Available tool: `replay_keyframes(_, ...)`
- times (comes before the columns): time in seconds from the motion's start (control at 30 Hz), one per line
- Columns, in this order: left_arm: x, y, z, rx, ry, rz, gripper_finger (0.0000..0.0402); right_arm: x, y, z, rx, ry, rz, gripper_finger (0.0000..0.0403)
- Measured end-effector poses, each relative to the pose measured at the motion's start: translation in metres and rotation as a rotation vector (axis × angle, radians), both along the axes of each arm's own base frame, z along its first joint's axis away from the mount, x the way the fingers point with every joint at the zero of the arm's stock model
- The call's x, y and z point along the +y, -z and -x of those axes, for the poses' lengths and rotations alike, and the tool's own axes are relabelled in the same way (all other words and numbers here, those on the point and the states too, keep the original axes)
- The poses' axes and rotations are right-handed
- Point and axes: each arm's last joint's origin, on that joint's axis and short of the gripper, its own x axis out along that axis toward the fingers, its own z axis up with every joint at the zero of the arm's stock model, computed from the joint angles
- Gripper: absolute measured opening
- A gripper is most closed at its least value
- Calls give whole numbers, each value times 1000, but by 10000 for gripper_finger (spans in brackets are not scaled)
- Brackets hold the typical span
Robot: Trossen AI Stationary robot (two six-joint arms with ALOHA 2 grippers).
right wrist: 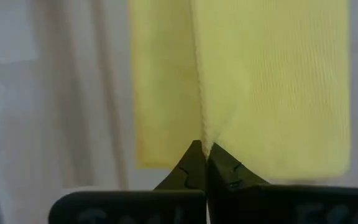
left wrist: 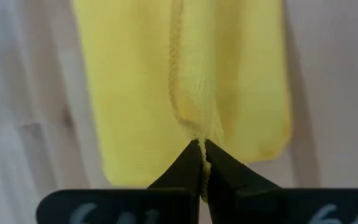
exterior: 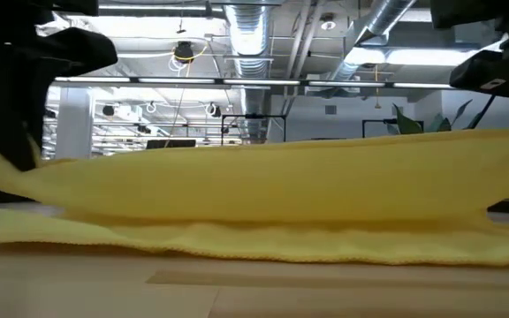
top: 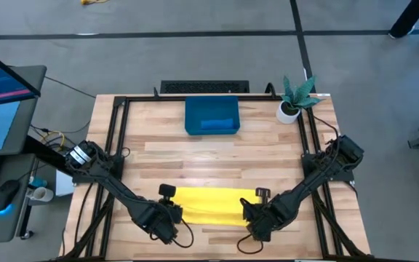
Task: Roll microfiber towels into tight, uniform cylinder then place into a basket
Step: Fold the yellow towel
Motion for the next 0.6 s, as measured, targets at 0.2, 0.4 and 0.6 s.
replay_keyframes(0.2,-4,0,-1,18,-1,78,0,2,5,-2,12,-31,-5,8)
replay_keyframes(0.4,-5,1,-2,22,6,98,0,5,16,0,55,-49,-8,8)
replay_keyframes(0.6,-5,0,-2,21,-1,108,0,7,20,-2,59,-55,-27,9)
